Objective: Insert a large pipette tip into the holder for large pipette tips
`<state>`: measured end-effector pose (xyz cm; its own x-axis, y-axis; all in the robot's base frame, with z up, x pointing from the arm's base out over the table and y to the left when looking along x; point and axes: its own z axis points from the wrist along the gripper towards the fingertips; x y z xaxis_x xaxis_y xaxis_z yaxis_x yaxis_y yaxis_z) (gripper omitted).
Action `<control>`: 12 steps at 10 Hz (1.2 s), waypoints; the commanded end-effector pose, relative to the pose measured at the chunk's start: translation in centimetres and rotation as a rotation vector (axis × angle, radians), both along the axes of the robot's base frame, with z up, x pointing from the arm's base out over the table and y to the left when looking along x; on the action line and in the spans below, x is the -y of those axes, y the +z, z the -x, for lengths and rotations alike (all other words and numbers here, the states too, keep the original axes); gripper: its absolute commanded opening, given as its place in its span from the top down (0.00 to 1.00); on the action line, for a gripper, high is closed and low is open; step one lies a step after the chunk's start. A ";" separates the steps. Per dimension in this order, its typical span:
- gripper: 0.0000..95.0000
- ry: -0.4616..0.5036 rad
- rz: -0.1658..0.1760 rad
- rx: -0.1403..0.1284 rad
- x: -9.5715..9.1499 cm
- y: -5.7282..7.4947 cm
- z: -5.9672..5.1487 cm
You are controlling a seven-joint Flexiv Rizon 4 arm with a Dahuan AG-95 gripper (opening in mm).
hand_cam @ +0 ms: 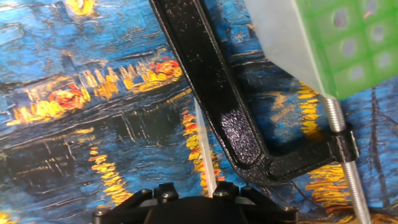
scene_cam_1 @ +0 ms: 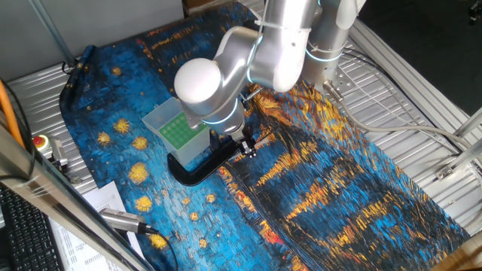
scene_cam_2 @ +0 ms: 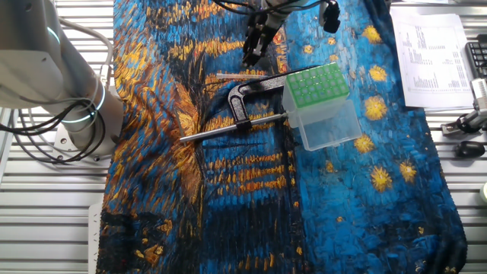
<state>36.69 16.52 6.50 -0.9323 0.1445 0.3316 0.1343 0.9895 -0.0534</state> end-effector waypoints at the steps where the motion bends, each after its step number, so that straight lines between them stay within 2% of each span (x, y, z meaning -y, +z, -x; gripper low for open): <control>1: 0.60 0.020 -0.025 -0.008 0.0 0.0 0.0; 2: 0.80 0.002 -0.003 -0.067 0.0 0.0 0.0; 3: 0.80 -0.002 0.007 -0.086 0.0 0.0 0.0; 4: 0.80 -0.002 0.004 -0.085 0.0 -0.1 0.1; 5: 0.80 -0.006 0.006 -0.079 0.1 -0.9 1.0; 8: 0.80 -0.006 0.025 -0.080 0.7 -2.4 1.6; 12: 0.80 0.007 0.009 -0.080 1.3 -2.8 2.5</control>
